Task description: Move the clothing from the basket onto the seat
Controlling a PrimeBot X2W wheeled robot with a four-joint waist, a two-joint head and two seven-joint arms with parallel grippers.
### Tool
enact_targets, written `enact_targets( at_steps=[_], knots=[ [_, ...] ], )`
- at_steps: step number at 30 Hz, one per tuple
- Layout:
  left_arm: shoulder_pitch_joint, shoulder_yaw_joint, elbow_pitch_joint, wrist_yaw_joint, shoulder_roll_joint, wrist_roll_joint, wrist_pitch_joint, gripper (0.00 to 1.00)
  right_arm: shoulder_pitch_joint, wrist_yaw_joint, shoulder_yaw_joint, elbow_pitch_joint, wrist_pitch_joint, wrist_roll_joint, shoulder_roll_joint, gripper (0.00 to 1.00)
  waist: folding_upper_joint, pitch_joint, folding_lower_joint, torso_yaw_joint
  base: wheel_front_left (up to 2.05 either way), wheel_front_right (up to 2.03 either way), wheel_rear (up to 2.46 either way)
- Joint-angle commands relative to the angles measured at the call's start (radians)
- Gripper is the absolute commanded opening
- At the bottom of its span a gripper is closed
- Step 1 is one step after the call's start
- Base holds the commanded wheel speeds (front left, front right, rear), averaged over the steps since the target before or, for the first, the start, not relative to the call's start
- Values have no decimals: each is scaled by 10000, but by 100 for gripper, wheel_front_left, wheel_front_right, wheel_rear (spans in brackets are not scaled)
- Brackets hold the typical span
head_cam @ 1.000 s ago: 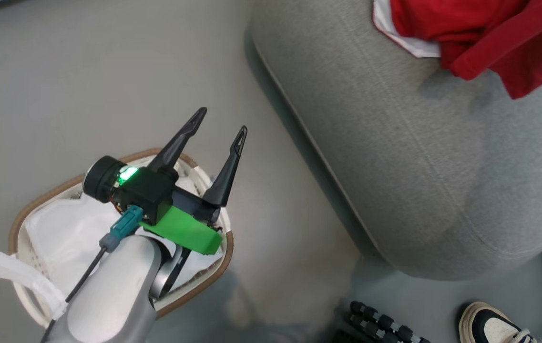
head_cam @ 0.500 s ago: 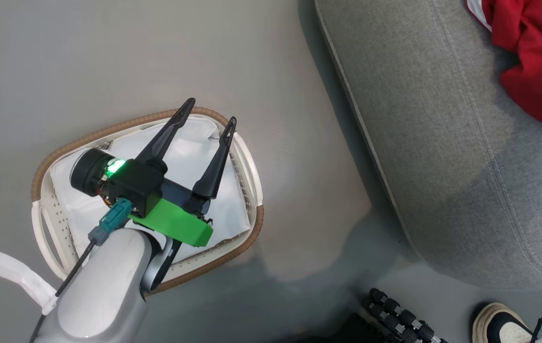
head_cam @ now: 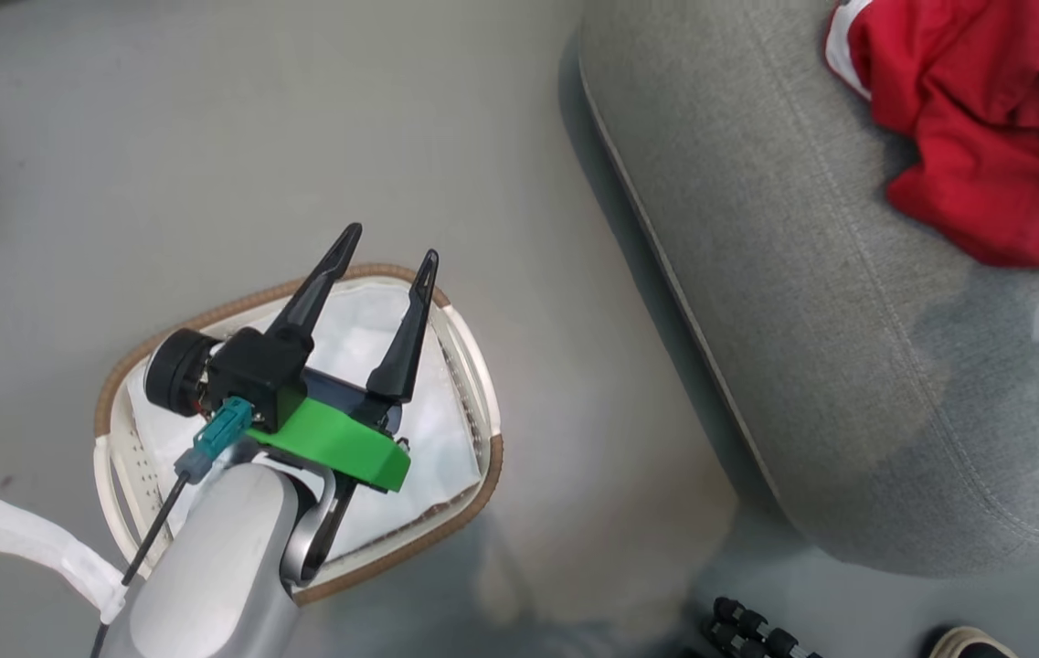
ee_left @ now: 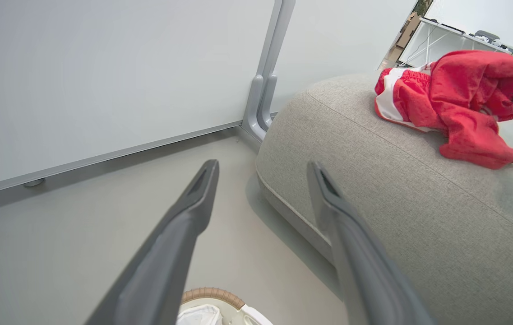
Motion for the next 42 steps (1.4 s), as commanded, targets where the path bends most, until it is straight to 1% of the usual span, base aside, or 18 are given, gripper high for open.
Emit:
enact_targets(
  at_steps=[1,6,11,15,16,21,27,32,37,42],
  knots=[
    [241,145,91,-30,-55,24,-3,100,409,-14,174,-247,0,126,52,100,0,-785,-1,-55,0,0,0],
    [704,616,298,-30,-345,170,-5,100,1225,-14,1037,-933,0,644,113,100,0,-1430,-1,151,0,0,0],
    [1092,953,432,-30,-618,363,-3,100,1867,-14,2155,-1649,-2,1334,224,100,0,-1948,-1,601,0,0,0],
    [1390,1350,495,-30,-815,513,-3,100,2083,-14,2969,-1884,-2,1807,402,100,0,-2274,-1,965,0,0,0],
    [1608,1714,575,-30,-941,573,-5,100,2109,-14,3499,-2002,0,2069,566,100,0,-2480,-1,1219,0,0,0],
    [1903,2350,676,-30,-1137,907,-5,100,2236,-14,4313,-1991,0,2307,756,100,0,-2813,-1,1704,0,0,0],
    [2207,3337,1030,-27,-1342,1309,-3,100,2427,-14,4920,-1762,0,2554,818,100,0,-3148,-1,2265,0,0,0],
    [2477,3962,1359,-27,-1489,1606,-3,100,2700,-14,5335,-1566,0,3118,817,100,0,-3423,-1,2690,0,0,0],
    [2842,4516,1562,-28,-1538,1614,-3,100,3082,-14,5379,-1538,0,3518,828,100,0,-3692,-1,2898,0,0,0],
    [3223,4995,1638,-28,-1562,1672,-3,100,3583,-14,5444,-1510,0,3518,823,100,0,-3992,-1,2946,0,0,0]
  ],
)
